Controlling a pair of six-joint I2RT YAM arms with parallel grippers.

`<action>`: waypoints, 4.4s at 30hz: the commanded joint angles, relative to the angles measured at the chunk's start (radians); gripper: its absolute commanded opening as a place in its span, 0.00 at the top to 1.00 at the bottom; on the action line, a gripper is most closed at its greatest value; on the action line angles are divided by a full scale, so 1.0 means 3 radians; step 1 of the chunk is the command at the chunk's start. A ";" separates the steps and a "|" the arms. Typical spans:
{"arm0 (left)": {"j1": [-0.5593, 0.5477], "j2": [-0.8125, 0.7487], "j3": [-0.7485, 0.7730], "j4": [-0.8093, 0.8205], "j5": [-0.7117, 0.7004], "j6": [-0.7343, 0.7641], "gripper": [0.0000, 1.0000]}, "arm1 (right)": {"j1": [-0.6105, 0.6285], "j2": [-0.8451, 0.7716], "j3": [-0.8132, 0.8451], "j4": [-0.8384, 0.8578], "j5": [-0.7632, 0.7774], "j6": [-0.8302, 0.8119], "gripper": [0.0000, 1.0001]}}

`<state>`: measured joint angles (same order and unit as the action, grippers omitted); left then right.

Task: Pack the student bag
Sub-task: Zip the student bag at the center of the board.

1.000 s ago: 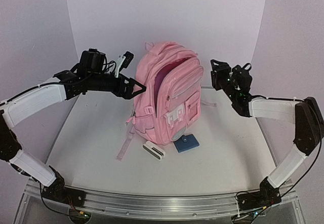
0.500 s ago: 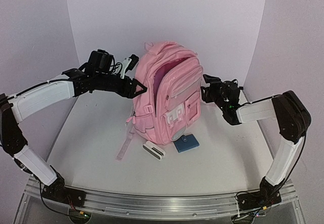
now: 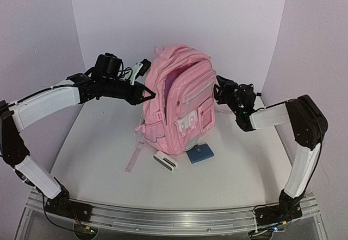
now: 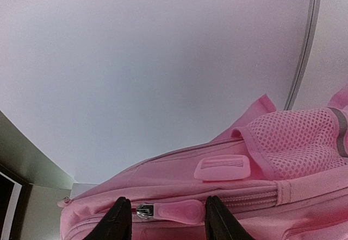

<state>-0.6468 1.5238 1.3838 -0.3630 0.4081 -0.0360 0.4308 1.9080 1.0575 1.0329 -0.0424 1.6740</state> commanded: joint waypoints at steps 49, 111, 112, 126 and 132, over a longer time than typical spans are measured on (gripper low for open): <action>0.0014 -0.0095 0.0066 -0.0113 0.0009 0.0064 1.00 | 0.0001 0.0069 0.0763 0.0125 0.0237 -0.0404 1.00; 0.0234 -0.0161 0.0358 -0.0281 0.1145 0.0457 1.00 | 0.2248 -0.0616 0.1625 -0.2772 0.0499 -0.6135 1.00; 0.0237 -0.0175 0.0346 -0.0282 0.1124 0.0465 1.00 | 0.2266 -0.0618 0.1547 -0.2773 0.0504 -0.6141 1.00; 0.0258 -0.0247 0.0295 -0.0277 0.1124 0.0509 1.00 | 0.2494 -0.0559 0.0904 -0.2768 0.0690 -0.6271 1.00; 0.0259 -0.0251 0.0277 -0.0273 0.1150 0.0513 1.00 | 0.2567 -0.0398 0.0662 -0.2692 0.0728 -0.6262 1.00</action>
<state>-0.5747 1.5188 1.4502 -0.5682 0.7072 0.1055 1.1554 1.7325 1.3178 0.2509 0.2098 -0.2099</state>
